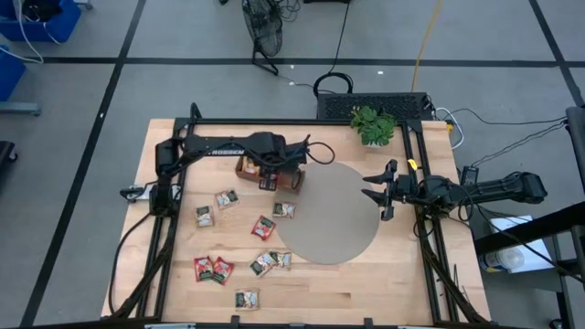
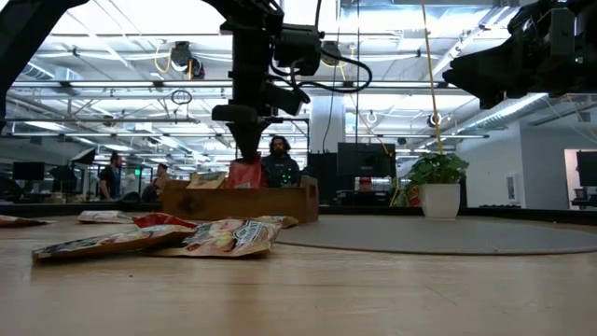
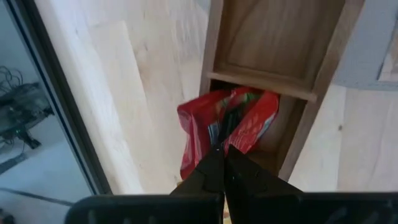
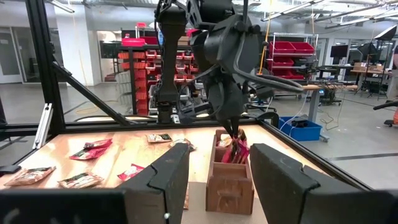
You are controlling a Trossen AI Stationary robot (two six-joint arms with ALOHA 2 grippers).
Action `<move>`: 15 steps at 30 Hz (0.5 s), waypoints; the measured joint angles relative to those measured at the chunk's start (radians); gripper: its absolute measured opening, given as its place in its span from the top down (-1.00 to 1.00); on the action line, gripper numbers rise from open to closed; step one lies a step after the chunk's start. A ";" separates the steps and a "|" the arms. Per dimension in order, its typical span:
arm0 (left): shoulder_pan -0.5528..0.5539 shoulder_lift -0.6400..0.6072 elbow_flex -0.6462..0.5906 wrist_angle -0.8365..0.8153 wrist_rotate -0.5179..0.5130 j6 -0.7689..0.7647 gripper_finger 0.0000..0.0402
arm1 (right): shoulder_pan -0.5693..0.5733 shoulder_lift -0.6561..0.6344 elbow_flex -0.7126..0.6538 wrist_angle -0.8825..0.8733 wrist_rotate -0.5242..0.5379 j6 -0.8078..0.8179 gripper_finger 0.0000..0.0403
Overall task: Pick & Place Tea
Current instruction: Put the red tea bag into the middle section of the wooden organizer
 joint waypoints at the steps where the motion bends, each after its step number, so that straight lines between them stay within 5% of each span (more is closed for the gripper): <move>1: -0.003 0.000 0.000 0.004 0.000 0.006 0.99 | 0.000 0.000 0.000 0.000 0.000 0.000 0.23; 15: -0.005 0.000 -0.024 -0.003 -0.051 0.009 0.99 | 0.000 0.000 0.000 0.000 0.000 0.000 0.23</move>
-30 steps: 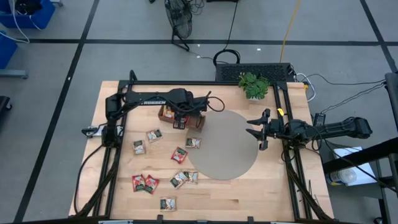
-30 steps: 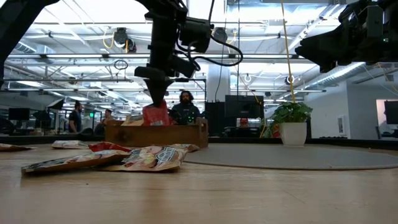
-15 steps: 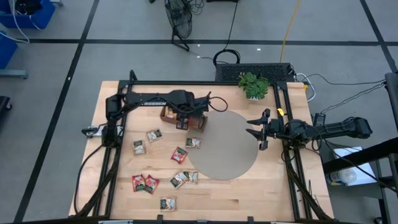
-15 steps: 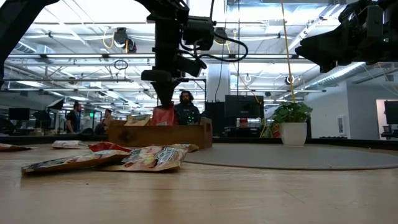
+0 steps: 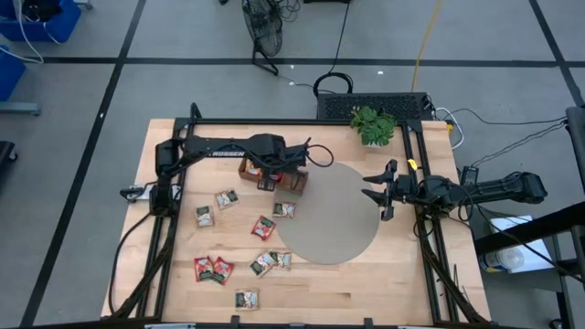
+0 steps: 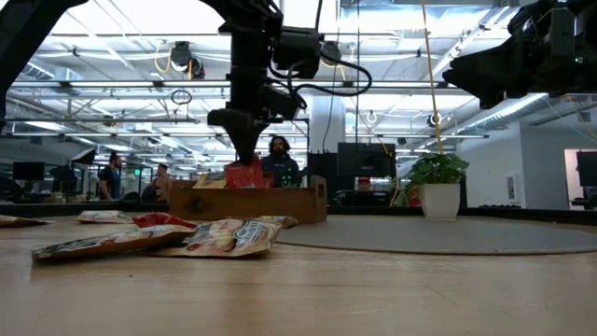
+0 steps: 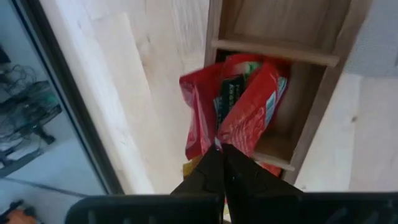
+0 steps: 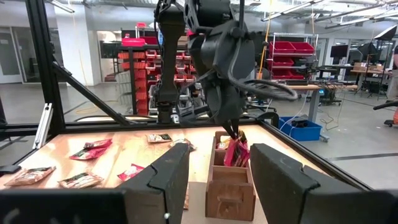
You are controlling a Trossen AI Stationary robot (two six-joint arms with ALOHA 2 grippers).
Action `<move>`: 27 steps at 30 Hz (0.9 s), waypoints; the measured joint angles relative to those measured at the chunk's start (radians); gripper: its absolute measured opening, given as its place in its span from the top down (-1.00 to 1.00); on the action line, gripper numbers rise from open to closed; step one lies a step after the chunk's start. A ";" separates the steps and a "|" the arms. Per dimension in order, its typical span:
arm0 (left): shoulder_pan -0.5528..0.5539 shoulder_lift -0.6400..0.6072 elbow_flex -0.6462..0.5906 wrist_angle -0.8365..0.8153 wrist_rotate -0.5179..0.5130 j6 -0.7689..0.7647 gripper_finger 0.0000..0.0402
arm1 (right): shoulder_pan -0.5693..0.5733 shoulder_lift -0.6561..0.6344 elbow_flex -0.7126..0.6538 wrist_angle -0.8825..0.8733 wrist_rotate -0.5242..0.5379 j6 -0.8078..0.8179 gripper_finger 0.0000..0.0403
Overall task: Pick & Place Tea
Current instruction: Put the red tea bag into the middle section of the wooden organizer
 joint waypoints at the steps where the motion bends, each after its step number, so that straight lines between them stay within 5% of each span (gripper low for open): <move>1: 0.003 0.000 -0.008 0.005 0.004 -0.002 0.98 | 0.000 0.000 0.000 0.000 0.000 0.000 0.23; 18: -0.019 0.001 -0.058 0.158 0.024 0.025 0.98 | 0.000 0.000 0.000 0.000 0.000 0.000 0.23; 27: -0.010 0.001 -0.058 0.189 0.024 0.023 0.78 | 0.000 0.000 0.000 0.000 0.000 0.000 0.23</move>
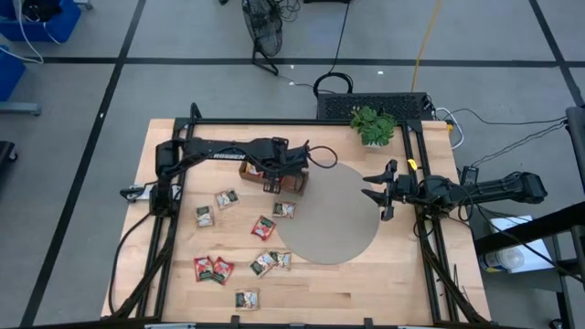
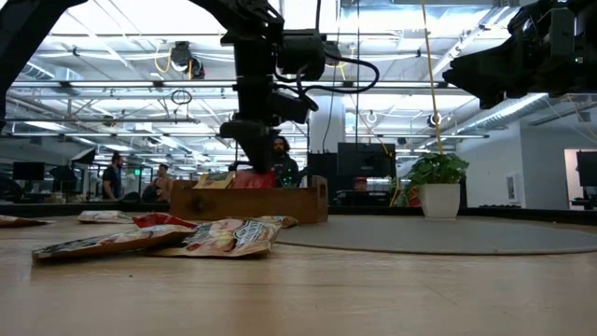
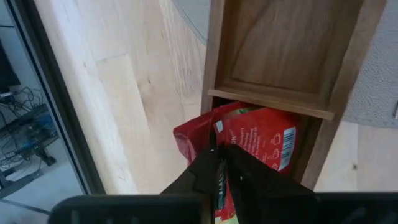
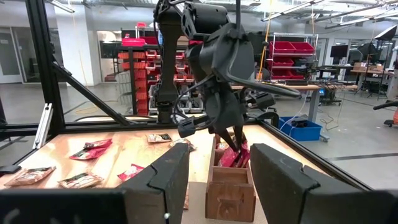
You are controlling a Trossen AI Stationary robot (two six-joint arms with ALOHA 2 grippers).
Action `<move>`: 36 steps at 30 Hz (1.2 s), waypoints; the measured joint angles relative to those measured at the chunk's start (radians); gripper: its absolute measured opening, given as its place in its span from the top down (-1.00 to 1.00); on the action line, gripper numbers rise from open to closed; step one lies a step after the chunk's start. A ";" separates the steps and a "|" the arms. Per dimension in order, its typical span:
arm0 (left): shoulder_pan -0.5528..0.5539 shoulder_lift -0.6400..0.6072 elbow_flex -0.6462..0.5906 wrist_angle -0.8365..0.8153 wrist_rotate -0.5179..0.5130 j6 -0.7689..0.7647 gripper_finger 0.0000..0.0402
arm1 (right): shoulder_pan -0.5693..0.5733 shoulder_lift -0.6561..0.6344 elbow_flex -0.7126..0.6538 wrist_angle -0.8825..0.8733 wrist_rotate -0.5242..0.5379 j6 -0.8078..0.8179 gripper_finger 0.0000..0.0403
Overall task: Pick & Place Tea
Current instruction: Put the red tea bag into the middle section of the wooden organizer
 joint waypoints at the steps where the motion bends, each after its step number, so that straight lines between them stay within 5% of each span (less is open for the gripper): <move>1: 0.001 0.000 0.000 0.000 0.000 -0.005 0.77 | 0.000 0.000 0.000 0.000 0.000 0.000 0.23; 14: -0.053 -0.036 0.007 -0.014 -0.154 -0.082 0.37 | 0.000 0.000 0.000 0.000 0.000 0.000 0.23; 24: -0.223 -0.064 -0.081 -0.187 0.212 -0.342 0.06 | 0.000 0.000 0.000 0.000 0.000 0.000 0.23; 36: -0.448 -0.062 -0.255 -0.173 0.258 -0.620 0.07 | 0.000 0.000 0.000 0.000 0.000 0.000 0.23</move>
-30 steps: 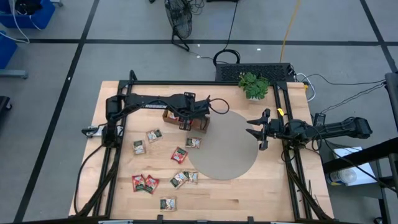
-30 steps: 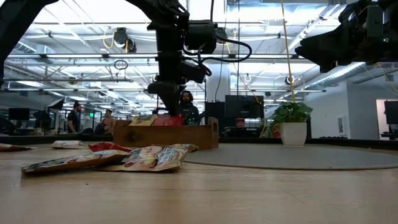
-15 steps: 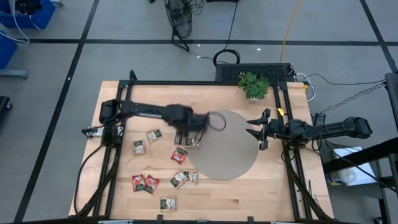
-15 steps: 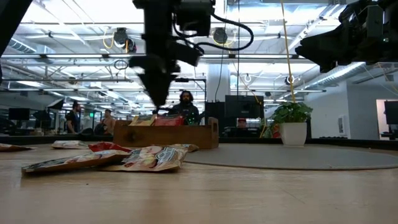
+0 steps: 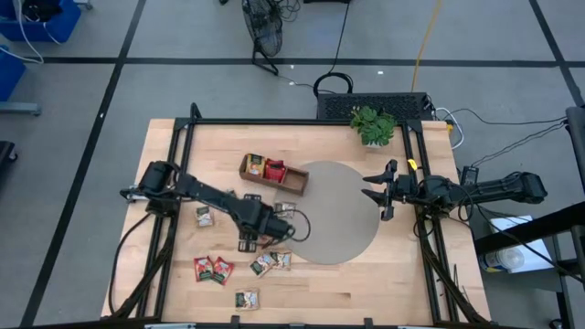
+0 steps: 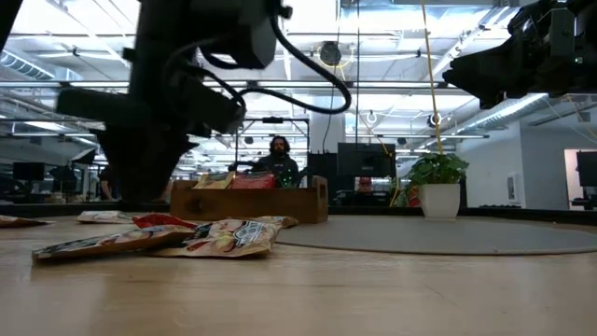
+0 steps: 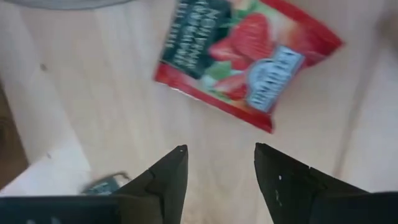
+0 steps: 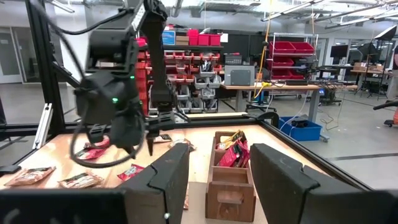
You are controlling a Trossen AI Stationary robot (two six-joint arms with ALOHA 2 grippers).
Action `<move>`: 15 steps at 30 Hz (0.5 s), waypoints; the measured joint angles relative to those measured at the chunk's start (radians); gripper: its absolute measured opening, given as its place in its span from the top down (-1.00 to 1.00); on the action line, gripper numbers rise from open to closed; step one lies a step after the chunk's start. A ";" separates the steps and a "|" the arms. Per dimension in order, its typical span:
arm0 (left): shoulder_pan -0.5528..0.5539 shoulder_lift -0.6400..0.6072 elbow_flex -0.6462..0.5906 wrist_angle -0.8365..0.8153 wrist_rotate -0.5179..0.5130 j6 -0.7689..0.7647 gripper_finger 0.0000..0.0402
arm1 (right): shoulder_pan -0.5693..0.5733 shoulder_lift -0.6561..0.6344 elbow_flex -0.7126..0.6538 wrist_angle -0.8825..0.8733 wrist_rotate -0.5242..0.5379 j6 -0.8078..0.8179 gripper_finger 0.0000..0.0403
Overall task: Pick & Place Tea
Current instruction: Put the red tea bag into the middle section of the wooden organizer
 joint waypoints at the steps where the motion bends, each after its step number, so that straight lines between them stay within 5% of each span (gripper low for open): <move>1: -0.013 0.000 0.000 0.002 -0.001 -0.012 0.07 | 0.000 0.000 0.000 0.000 0.000 0.000 0.23; 7: -0.086 0.000 0.000 0.095 -0.018 0.013 0.07 | 0.000 0.000 0.000 0.000 0.000 0.000 0.23; 15: -0.146 -0.001 -0.062 0.237 -0.180 0.074 0.07 | 0.000 0.000 0.000 0.000 0.000 0.000 0.23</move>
